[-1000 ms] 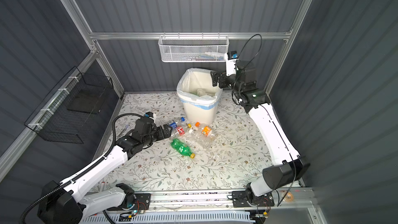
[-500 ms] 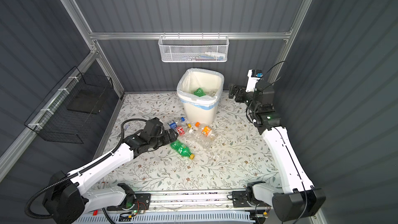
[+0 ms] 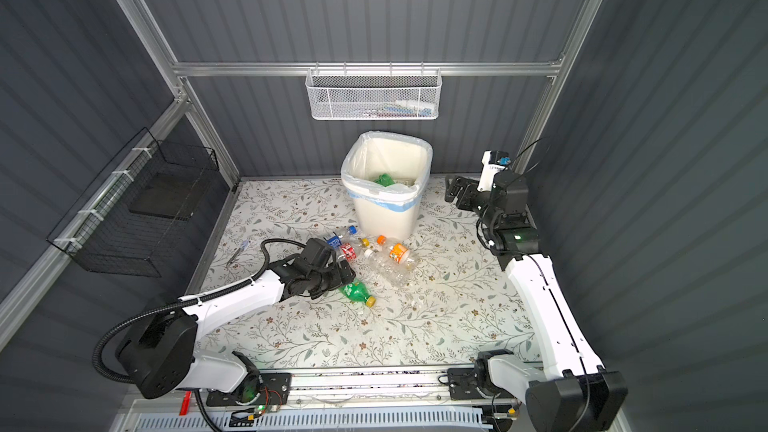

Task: Throw the plastic bottles in the bin
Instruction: 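Grasp the second green soda bottle with the left gripper while the right gripper withdraws, then lift the green soda bottle with the left gripper over the bin and release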

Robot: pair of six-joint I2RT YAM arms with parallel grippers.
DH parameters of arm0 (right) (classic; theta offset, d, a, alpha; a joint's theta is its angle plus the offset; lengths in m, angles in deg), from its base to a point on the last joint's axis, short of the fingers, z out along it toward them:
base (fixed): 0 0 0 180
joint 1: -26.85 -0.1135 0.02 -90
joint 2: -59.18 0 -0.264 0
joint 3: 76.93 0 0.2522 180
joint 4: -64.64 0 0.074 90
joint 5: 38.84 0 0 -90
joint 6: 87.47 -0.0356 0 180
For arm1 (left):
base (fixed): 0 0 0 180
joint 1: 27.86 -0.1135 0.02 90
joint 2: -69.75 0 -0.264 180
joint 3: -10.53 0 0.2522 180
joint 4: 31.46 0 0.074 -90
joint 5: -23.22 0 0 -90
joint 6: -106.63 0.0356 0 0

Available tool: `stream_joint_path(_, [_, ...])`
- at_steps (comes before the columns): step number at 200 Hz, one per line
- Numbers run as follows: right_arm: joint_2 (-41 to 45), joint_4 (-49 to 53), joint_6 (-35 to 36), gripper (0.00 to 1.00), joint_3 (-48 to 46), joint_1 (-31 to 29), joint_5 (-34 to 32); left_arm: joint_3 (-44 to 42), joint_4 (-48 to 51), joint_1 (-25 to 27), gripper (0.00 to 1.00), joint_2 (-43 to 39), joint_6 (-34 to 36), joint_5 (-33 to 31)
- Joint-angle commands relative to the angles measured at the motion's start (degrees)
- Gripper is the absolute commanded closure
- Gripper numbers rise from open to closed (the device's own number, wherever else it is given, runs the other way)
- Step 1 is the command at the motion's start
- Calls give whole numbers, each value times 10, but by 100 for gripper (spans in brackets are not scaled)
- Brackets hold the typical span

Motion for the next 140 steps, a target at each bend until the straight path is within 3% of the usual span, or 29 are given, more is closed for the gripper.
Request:
stream_joint_path(1, [7,-16,-10,1,-11,7,9,-7,-23,5,7,17,-11,19])
stream_joint_path(86, [4,-31,-28,1,-41,19,21,-28,-59,5,36,49,-12,21])
stream_joint_path(119, [8,-20,-27,1,-61,21,19,-25,-45,5,46,18,4,0])
stream_joint_path(140, [12,-11,-27,1,-76,21,19,-22,-55,5,46,-17,51,-7])
